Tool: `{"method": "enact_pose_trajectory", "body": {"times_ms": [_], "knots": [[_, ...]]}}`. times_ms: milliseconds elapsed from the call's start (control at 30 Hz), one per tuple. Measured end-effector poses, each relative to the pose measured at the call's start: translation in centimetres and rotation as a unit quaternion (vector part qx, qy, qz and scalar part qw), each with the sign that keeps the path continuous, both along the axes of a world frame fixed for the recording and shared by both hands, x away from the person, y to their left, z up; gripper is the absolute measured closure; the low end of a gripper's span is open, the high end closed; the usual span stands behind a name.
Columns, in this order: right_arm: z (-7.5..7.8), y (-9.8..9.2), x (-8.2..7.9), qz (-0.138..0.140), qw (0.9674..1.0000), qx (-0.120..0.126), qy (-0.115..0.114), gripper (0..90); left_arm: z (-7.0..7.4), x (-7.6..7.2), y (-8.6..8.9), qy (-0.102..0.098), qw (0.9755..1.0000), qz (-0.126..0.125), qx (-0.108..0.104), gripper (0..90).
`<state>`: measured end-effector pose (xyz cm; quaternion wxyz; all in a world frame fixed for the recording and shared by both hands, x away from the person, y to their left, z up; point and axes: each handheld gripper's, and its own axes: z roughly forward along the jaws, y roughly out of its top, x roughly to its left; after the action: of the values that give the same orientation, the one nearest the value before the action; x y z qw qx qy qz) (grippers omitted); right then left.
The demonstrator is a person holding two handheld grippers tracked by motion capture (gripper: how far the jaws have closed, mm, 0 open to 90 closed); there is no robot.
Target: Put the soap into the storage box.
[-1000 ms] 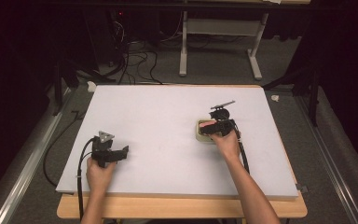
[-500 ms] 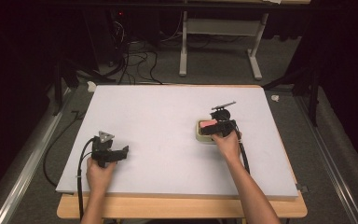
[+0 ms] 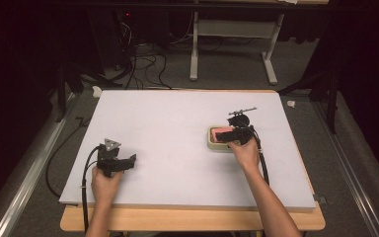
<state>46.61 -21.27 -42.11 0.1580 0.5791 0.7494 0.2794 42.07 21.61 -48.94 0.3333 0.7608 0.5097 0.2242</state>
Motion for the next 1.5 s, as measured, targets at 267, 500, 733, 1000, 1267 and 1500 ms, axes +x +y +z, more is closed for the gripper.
{"method": "enact_pose_trajectory", "body": {"times_ms": [267,500,733,1000,1267,1500], "knots": [[0.9,-0.8,-0.7,0.003,0.9998,0.008,-0.021,13.4,0.0,0.0,0.0,0.000,1.0000,0.000,0.000,16.1],[1.3,-1.4,-1.2,0.003,0.9994,0.011,-0.033,13.7,0.0,0.0,0.0,0.000,1.0000,0.000,0.000,16.1],[1.3,-2.4,-1.8,-0.003,0.9988,0.014,-0.046,14.3,0.0,0.0,0.0,0.000,1.0000,0.001,0.000,16.2],[1.4,-3.2,-2.4,-0.005,0.9983,0.019,-0.056,14.8,0.0,0.0,0.0,0.000,1.0000,0.000,0.000,16.1],[1.7,-3.8,-2.8,-0.007,0.9978,0.023,-0.062,15.0,0.0,0.0,0.0,0.000,1.0000,0.000,0.001,16.1],[2.1,-4.4,-3.3,-0.007,0.9971,0.025,-0.071,15.1,0.0,0.0,0.0,0.000,1.0000,0.000,0.001,16.1]]}}
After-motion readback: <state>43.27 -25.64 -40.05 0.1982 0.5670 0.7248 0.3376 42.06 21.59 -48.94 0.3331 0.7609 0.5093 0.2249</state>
